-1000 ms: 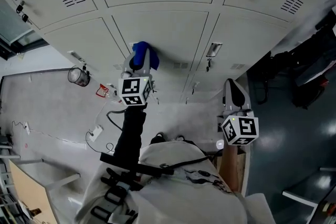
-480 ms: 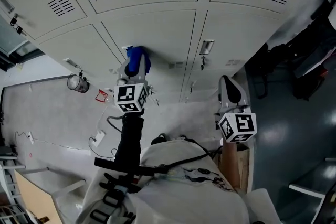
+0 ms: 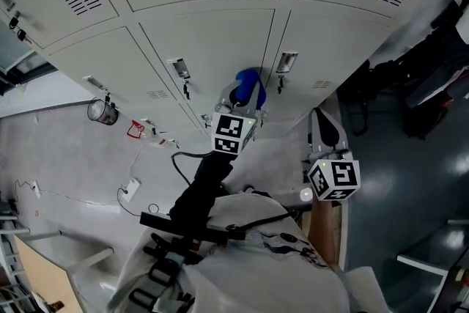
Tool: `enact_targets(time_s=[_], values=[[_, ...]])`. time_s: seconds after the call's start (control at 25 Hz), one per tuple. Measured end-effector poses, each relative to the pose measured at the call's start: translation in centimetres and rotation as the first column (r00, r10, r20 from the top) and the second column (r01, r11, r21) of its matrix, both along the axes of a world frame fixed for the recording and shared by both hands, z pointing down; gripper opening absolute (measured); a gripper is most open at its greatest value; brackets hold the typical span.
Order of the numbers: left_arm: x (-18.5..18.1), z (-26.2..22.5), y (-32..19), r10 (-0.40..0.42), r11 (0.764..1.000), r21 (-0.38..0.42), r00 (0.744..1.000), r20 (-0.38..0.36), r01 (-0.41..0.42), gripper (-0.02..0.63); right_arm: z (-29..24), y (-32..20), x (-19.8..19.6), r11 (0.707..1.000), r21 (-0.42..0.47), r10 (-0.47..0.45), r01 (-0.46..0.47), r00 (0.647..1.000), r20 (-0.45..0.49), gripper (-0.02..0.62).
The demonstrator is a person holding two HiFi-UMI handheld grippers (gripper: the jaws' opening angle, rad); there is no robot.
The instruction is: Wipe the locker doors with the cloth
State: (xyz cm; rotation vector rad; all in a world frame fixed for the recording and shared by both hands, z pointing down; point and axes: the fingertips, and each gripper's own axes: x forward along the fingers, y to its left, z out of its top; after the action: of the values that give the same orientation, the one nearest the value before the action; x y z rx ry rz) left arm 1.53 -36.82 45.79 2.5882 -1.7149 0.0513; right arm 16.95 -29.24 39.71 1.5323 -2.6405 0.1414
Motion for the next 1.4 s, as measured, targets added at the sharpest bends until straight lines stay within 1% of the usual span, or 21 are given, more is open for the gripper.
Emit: enact_targets(time_s=[0.12, 0.28, 0.36, 0.48, 0.6, 0.68, 0.8, 0.88, 1.08, 1.2, 1.32, 1.4], values=[[0.4, 1.5, -1.9, -0.01, 0.999, -0.03, 0.999, 0.038, 0.011, 0.035, -0.3, 0.3, 0.3, 1.0, 0.005, 0.001, -0.001, 1.0, -0.017, 0.002], [-0.3, 1.9, -2.7, -0.011, 0.999, -0.029, 0.999, 0.051, 0.013, 0.034, -0.3, 0.2, 0.3, 1.0, 0.0, 0.002, -0.002, 1.0, -0.019, 0.002], [-1.3, 2.1, -2.5, -0.034, 0.999, -0.03, 0.998, 0.053, 0.036, 0.033, -0.2, 0.0, 0.2, 1.0, -0.001, 0.0, 0.0, 1.0, -0.016, 0.002], [-4.5, 2.8, -1.7, -0.092, 0.995, -0.037, 0.994, 0.052, 0.094, 0.032, -0.2, -0.4, -0.4, 1.0, 0.001, -0.011, 0.011, 1.0, -0.012, 0.002], [-8.9, 3.2, -0.6, -0.161, 0.985, -0.048, 0.986, 0.048, 0.164, 0.032, 0.0, -0.8, -1.0, 1.0, -0.002, -0.022, 0.022, 1.0, -0.007, 0.002], [-11.5, 3.3, 0.0, -0.198, 0.978, -0.047, 0.978, 0.061, 0.201, 0.032, 0.2, -1.2, -1.5, 1.0, -0.004, -0.031, 0.031, 1.0, 0.001, 0.002], [-14.5, 3.4, 0.7, -0.239, 0.969, -0.046, 0.967, 0.083, 0.244, 0.032, 0.4, -1.5, -2.3, 0.999, -0.006, -0.046, 0.046, 0.999, 0.008, 0.002], [-15.7, 3.3, 1.1, -0.26, 0.963, -0.053, 0.962, 0.081, 0.265, 0.032, 0.3, -1.7, -3.0, 0.998, -0.004, -0.059, 0.059, 0.998, 0.009, 0.002], [-16.4, 3.2, 1.4, -0.259, 0.962, -0.074, 0.964, 0.053, 0.262, 0.032, 0.4, -1.8, -4.5, 0.997, -0.003, -0.082, 0.082, 0.997, 0.008, 0.002], [-16.5, 3.2, 1.5, -0.275, 0.957, -0.081, 0.961, 0.029, 0.277, 0.032, 0.6, -1.7, -4.7, 0.996, -0.005, -0.084, 0.084, 0.996, 0.005, 0.002], [-15.2, 3.0, 1.6, -0.258, 0.963, -0.087, 0.966, -0.028, 0.254, 0.035, 0.8, -1.5, -4.7, 0.997, -0.009, -0.08, 0.08, 0.997, 0.002, 0.002], [-13.3, 2.9, 1.5, -0.219, 0.973, -0.078, 0.975, -0.036, 0.215, 0.035, 1.0, -1.4, -4.4, 0.997, -0.013, -0.075, 0.075, 0.997, 0.0, 0.002]])
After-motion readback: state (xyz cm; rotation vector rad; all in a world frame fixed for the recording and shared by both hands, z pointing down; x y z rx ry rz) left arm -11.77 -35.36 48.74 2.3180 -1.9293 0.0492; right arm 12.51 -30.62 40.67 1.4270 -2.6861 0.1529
